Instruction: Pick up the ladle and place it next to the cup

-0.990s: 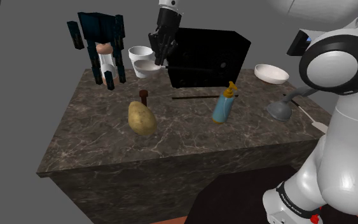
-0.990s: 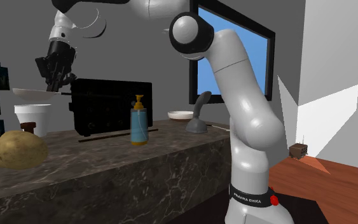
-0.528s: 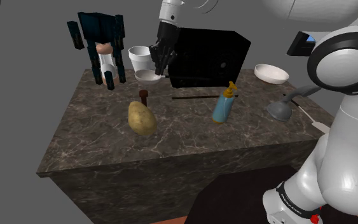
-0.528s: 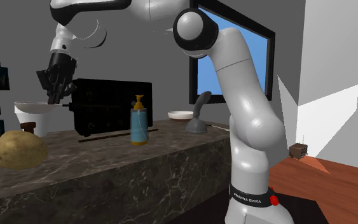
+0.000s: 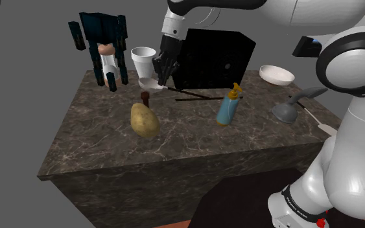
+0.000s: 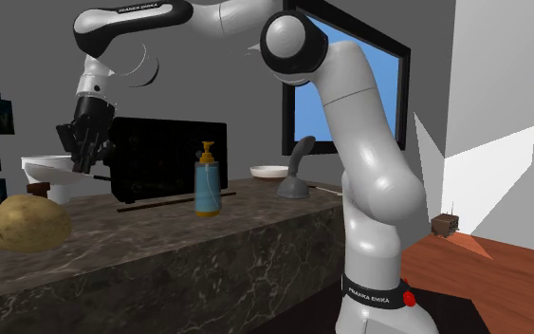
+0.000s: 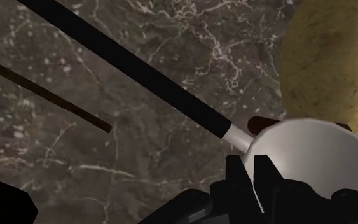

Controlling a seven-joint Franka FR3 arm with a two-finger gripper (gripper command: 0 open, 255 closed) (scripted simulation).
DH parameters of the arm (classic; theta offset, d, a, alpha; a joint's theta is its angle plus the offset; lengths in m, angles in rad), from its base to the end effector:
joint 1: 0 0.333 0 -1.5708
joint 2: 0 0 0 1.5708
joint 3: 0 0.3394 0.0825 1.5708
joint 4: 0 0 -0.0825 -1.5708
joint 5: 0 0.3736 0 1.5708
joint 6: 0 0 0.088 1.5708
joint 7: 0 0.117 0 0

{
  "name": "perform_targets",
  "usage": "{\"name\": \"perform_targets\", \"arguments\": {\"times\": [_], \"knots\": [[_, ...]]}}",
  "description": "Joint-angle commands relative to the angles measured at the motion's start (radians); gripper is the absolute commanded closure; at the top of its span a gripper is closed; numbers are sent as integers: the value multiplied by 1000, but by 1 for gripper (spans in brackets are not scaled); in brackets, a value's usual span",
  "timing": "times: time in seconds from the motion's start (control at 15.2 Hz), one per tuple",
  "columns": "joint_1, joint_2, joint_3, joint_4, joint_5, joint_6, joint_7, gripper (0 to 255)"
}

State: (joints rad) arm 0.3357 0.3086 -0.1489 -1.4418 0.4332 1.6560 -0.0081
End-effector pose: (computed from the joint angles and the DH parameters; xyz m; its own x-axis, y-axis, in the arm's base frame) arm 0.6192 0.1773 0.5307 0.9827 0.1595 -0.0941 0.1138 -0.9209 -0.3727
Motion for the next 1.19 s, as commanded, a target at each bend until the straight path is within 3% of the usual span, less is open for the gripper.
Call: {"name": "perform_targets", "arguments": {"times": [0.0, 0.73, 1.12], "knots": [[1, 0, 0, -27, 1, 24, -10, 255], [7, 14, 5, -151, 13, 153, -59, 255], [6, 14, 7, -151, 13, 153, -59, 255]]}}
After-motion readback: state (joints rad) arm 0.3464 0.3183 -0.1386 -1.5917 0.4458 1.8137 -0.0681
